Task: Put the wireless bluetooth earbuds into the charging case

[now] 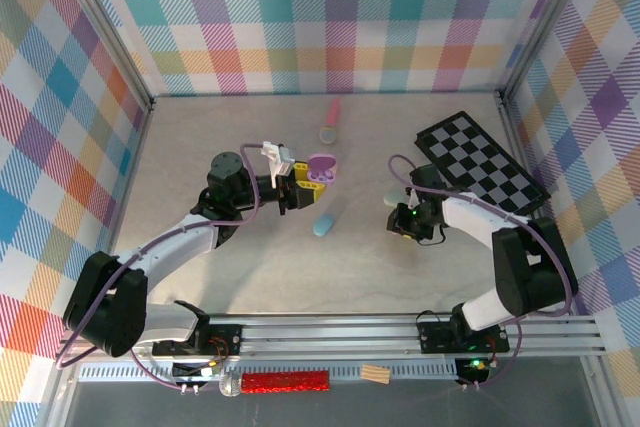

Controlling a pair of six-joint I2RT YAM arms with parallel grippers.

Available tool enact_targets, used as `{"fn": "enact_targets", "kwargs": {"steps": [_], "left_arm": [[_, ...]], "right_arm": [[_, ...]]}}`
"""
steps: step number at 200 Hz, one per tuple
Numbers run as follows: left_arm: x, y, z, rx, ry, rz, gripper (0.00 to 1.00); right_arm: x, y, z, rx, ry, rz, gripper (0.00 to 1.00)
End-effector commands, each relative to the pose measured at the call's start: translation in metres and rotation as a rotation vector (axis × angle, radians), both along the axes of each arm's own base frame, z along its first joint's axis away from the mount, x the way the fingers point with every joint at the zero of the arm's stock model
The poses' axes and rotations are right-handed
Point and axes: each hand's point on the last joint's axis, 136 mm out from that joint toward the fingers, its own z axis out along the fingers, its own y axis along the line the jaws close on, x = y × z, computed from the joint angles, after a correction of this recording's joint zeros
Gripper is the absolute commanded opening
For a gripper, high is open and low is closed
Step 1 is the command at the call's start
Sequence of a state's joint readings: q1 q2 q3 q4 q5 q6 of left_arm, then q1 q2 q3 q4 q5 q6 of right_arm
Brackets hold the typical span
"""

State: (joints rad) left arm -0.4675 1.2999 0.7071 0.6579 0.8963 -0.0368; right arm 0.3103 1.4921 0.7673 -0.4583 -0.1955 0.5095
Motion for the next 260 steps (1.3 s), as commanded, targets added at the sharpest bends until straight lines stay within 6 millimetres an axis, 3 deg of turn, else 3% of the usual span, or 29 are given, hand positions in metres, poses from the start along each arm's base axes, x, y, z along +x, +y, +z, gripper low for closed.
{"fn": "enact_targets", "kwargs": {"steps": [1,58,131,184,260], "left_arm": [[-0.004,0.003,0.007,-0.013,-0.046,-0.002,0.39],[-0.005,0.003,0.005,-0.001,-0.042,-0.009,0.39],[-0.006,0.003,0.004,0.006,-0.046,-0.008,0.39],[-0.006,0.003,0.006,-0.001,-0.051,-0.01,0.4],[-0.007,0.003,0.006,0.001,-0.047,-0.009,0.39]], "right_arm": [[0.011,0.01,0.011,0.055,-0.031,0.011,0.36],[0.018,0.022,0.019,0.123,-0.041,0.017,0.36],[0.024,0.03,0.033,0.168,-0.091,0.045,0.43],[0.022,0.022,0.023,0.117,-0.074,0.032,0.49],[0.012,0.043,0.014,0.217,0.011,0.083,0.47]]}}
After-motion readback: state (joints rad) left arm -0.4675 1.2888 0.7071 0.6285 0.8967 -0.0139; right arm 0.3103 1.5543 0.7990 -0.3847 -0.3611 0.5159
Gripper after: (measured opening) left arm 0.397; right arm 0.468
